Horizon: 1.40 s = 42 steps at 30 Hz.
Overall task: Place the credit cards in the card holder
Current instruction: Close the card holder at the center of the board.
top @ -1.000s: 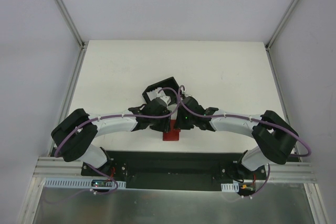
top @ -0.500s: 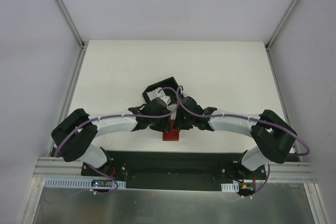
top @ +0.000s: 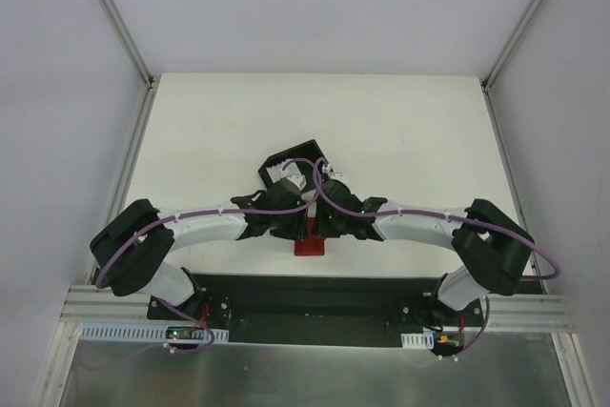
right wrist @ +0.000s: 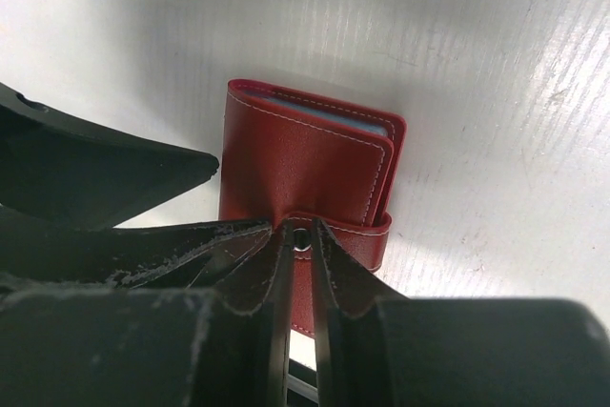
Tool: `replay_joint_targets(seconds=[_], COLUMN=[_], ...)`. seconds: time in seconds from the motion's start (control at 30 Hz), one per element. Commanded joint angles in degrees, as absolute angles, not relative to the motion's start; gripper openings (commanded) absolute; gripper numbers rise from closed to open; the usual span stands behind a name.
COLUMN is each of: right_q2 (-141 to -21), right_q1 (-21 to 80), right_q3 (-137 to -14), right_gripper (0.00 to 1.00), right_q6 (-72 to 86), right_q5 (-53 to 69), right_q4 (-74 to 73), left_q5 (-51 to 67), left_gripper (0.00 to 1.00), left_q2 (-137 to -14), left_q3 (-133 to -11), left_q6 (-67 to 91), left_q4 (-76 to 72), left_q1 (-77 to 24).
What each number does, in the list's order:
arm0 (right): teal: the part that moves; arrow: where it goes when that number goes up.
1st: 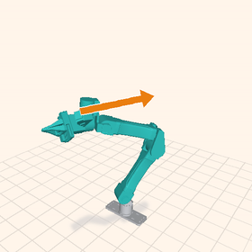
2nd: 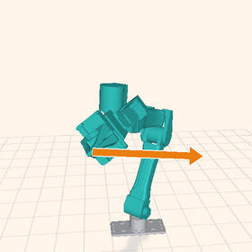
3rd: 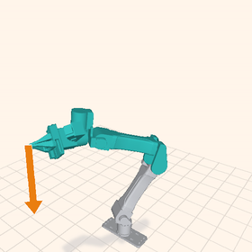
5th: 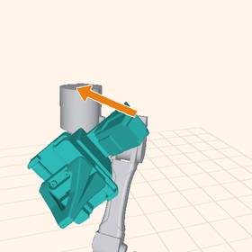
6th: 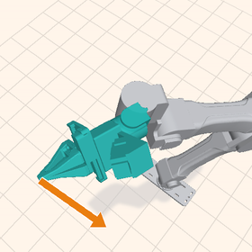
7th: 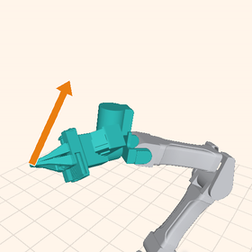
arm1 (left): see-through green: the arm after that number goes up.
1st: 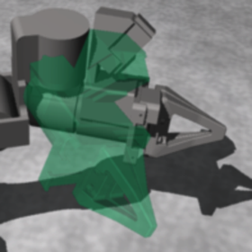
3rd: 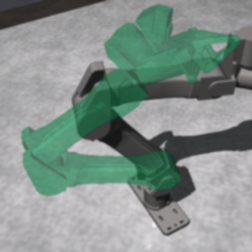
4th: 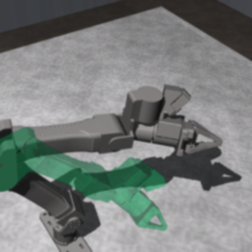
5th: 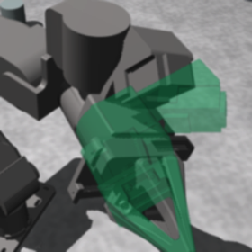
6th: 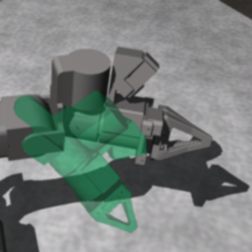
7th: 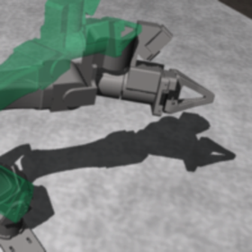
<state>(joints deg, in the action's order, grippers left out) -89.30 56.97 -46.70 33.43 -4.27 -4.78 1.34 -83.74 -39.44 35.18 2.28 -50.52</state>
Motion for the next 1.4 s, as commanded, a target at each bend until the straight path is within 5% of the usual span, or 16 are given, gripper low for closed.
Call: replay_joint_targets(seconds=[0.0, 1.37], right_q2=[-91.9, -97.5], right_q1=[59.2, 65.6], right_q3=[-46.6, -49.3], right_gripper=[0.12, 0.09], right_q6=[35.0, 37.8], right_q5=[-5.6, -16.7], right_q4=[-10.0, -24.1], left_q5=[-1.0, -3.0], left_gripper=[0.45, 0.45], left_q2=[-82.8, -79.9], left_q3=[-38.1, -34.9], left_q6=[37.1, 42.4], left_q4=[3.3, 2.5], left_q1=[-50.4, -50.4])
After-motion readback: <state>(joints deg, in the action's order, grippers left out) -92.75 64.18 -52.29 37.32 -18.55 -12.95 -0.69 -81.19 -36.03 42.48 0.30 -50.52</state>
